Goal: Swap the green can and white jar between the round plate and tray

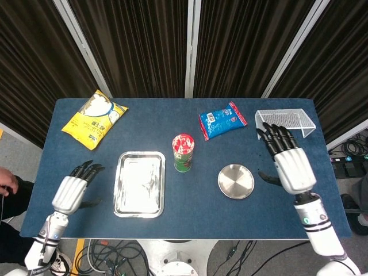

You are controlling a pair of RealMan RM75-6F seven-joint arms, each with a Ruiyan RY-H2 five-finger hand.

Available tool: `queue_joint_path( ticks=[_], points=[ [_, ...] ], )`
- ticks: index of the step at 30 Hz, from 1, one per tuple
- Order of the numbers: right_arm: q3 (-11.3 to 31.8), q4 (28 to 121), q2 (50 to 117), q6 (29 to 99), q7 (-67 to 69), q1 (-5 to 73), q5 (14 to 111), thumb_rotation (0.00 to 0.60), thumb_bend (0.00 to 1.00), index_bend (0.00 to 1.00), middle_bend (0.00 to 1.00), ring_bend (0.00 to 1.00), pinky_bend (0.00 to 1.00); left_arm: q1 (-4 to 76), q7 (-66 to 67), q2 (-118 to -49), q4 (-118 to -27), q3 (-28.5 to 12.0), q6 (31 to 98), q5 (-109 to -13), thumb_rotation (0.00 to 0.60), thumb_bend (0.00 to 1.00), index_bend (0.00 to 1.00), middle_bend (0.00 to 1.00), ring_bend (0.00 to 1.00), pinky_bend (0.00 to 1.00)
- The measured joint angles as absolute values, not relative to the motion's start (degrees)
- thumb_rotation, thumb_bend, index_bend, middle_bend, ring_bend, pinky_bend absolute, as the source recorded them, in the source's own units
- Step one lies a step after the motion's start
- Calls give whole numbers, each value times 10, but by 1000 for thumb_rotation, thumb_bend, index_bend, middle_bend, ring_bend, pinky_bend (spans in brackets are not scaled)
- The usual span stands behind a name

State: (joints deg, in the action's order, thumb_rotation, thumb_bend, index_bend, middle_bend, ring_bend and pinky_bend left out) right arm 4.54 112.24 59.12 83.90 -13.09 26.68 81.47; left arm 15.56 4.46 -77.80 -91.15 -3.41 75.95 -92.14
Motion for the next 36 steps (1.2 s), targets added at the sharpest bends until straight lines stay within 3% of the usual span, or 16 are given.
queue_joint_path(
  ticks=[9, 18, 27, 36],
  points=[
    [-3, 1012, 573, 932, 19, 142, 853, 600, 9, 0, 0, 0, 72, 242, 68, -823, -909, -61, 649, -903, 600, 93, 185, 166, 79, 228],
    [1, 959, 579, 946, 66, 98, 856, 600, 12, 0, 0, 0, 72, 320, 85, -877, -853, -83, 557, -848, 600, 93, 185, 166, 80, 237],
    [17, 944, 587, 942, 79, 86, 861, 600, 11, 0, 0, 0, 72, 336, 100, -902, -816, -76, 544, -814, 600, 107, 215, 226, 179, 335],
    [30, 940, 593, 931, 82, 80, 863, 600, 14, 0, 0, 0, 72, 346, 103, -910, -808, -68, 552, -809, 600, 137, 326, 336, 286, 445]
  ],
)
